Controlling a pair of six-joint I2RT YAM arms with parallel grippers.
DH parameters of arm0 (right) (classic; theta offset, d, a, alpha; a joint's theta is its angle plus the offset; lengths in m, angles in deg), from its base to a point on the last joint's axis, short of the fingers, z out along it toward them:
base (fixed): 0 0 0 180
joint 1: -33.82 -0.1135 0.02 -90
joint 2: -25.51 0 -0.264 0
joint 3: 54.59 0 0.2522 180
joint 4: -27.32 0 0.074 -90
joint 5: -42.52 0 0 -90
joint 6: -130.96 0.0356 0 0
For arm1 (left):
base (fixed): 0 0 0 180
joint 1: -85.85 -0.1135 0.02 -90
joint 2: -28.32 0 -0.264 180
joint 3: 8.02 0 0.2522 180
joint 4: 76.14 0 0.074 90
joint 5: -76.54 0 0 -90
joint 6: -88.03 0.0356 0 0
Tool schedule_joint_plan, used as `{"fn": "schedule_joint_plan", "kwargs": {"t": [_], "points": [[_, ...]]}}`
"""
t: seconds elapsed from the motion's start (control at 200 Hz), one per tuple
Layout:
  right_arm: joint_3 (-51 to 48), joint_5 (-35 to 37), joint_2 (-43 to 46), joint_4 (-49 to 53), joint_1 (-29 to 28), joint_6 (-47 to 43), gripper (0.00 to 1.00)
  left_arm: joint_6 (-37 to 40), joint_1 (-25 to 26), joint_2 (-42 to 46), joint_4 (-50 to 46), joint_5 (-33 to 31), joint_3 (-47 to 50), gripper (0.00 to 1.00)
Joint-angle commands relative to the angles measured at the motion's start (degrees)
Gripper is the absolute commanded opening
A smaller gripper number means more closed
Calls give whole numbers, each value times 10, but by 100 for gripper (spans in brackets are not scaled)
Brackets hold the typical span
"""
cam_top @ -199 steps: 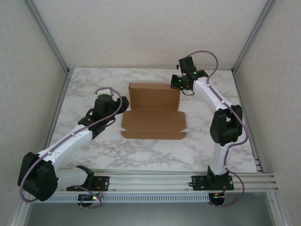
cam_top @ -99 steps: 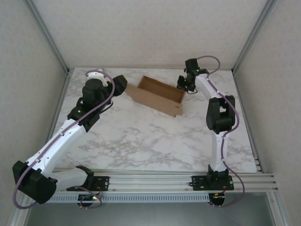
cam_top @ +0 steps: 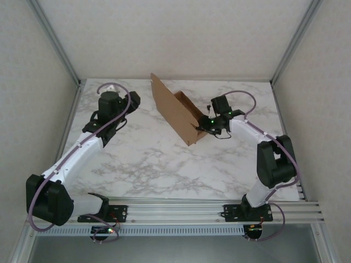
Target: Fold the paper box
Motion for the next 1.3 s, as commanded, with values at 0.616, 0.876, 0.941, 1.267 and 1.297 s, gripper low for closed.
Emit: {"fn": "schedule_joint_plan", "kwargs": {"t": [0.616,0.876,0.941,1.267,1.297], "points": [[344,143,-305,120,9,-83,42,-22,-1,59,15,59,86,63],[202,170,-221,44,18,64,25,-29,-1,80,13,36,84,63],[148,162,-193,12,19,119,26,-32,-2,87,12,29,85,63],[-80,93,-68,-200,-126,387,56,-52,-2,121,4,-31,93,65],[-90,82,-70,-232,-145,399,58,-55,-2,122,5,-34,92,65]]}}
